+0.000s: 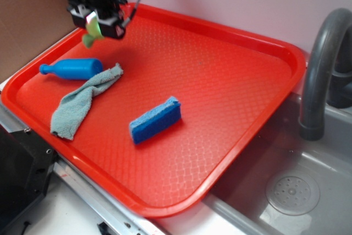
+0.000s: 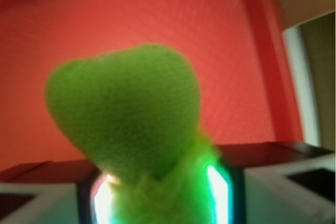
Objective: Grab the green animal.
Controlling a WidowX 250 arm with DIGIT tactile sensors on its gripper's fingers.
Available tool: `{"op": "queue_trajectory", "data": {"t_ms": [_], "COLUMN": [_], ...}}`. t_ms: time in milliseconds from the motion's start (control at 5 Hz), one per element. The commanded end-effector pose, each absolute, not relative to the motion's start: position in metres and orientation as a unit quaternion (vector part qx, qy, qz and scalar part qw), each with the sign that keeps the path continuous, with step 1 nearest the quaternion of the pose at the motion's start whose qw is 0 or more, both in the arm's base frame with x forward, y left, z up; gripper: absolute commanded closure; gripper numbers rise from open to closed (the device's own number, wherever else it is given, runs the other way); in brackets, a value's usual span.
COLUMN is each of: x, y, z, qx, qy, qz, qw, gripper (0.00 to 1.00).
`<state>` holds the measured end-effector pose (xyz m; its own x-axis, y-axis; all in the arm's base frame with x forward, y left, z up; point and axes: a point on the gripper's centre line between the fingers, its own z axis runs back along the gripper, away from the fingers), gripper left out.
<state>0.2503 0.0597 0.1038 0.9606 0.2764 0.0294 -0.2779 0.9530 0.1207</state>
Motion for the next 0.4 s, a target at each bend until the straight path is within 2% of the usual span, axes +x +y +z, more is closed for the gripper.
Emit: {"op": "queue_trajectory", "data": {"t_ms": [0, 200], "x": [0.215, 0.202], "y": [0.017, 0.004], "z": [0.187, 0.2], "qx": [-0.014, -0.03], "qy": [-0.093, -0.106], "qz": [0.12, 0.111], "qw": [0.988, 0.988], "gripper": [1.0, 1.0]}}
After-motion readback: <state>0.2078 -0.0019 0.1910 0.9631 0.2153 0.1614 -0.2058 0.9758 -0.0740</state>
